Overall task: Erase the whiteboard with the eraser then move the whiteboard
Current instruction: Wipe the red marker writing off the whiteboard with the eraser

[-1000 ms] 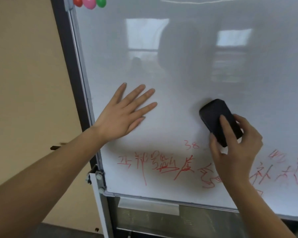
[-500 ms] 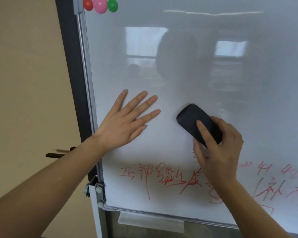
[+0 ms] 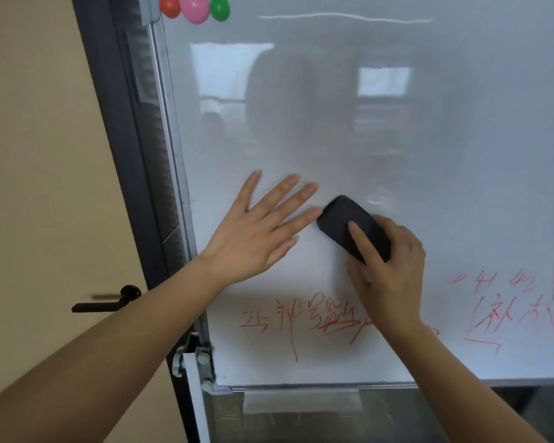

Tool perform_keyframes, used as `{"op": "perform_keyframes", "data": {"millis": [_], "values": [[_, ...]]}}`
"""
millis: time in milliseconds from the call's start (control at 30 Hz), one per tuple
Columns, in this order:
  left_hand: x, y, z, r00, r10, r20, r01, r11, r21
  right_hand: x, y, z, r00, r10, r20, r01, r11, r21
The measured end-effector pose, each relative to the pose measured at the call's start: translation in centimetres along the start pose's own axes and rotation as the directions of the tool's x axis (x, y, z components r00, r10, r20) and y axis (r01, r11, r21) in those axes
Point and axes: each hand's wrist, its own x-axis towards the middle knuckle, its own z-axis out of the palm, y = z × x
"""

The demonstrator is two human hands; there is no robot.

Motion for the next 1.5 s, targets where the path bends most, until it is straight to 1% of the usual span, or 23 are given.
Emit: {"op": "perform_keyframes", "data": {"millis": [167,367,533,633,767,833,900,933,1000,1067,1167,1233,1300,1500], "values": [[0.7,0.7,-0.1,1.000,0.004,-0.001,-0.004,1.000,-0.003,-0.6,0.2,0.4,0.998,-0.057,-0.023,0.057,0.998,0.003],[1.8,1.4,0.2,0.999,0.032,-0.002,-0.032,0.999,-0.010,-4.0,0.7,1.1,0.983,-0.183,0.034,0.183,0.983,-0.008],[1.9,1.9,0.9,0.999,0.051,0.013,-0.051,0.999,-0.001,-6.2,0.9,1.2,0.955,-0.282,0.089,0.282,0.959,0.016],[1.7,1.7,1.4,0.998,0.059,0.021,-0.059,0.998,0.020,-6.8,1.7,0.9,0.926,-0.355,0.131,0.353,0.935,0.039],[1.7,1.7,1.7,0.998,0.067,-0.002,-0.067,0.997,0.024,-7.2,3.8,-0.1,0.876,-0.437,0.203,0.438,0.898,0.043],[1.8,1.7,1.9,0.998,0.066,-0.007,-0.066,0.998,0.023,-6.5,5.2,-0.9,0.872,-0.446,0.202,0.450,0.892,0.027],[1.7,1.7,2.0,0.998,0.064,-0.006,-0.064,0.998,0.025,-5.2,6.5,-1.6,0.898,-0.408,0.166,0.414,0.910,-0.004],[1.7,1.7,2.0,0.998,0.062,-0.008,-0.062,0.998,0.027,-4.6,7.1,-2.0,0.919,-0.365,0.149,0.373,0.927,-0.031],[1.7,1.8,2.1,0.998,0.059,-0.013,-0.058,0.998,0.028,-3.8,8.0,-2.4,0.967,-0.229,0.112,0.238,0.969,-0.072],[1.8,1.8,2.2,0.998,0.058,-0.022,-0.057,0.998,0.030,-3.7,8.0,-2.5,0.995,-0.080,0.053,0.084,0.994,-0.076],[1.8,1.9,2.2,0.998,0.055,-0.032,-0.054,0.998,0.029,-4.4,6.6,-2.0,0.992,0.121,-0.026,-0.123,0.991,-0.060],[1.7,1.9,2.1,0.998,0.057,-0.032,-0.056,0.998,0.028,-5.1,5.1,-1.4,0.976,0.209,-0.061,-0.211,0.977,-0.034],[1.5,1.7,2.1,0.998,0.058,-0.022,-0.058,0.998,0.030,-6.2,3.8,-0.8,0.978,0.201,-0.051,-0.203,0.979,-0.021],[1.8,1.8,2.2,0.998,0.058,-0.025,-0.058,0.998,0.016,-10.4,2.5,-0.2,0.993,0.059,0.107,-0.056,0.998,-0.029]]}}
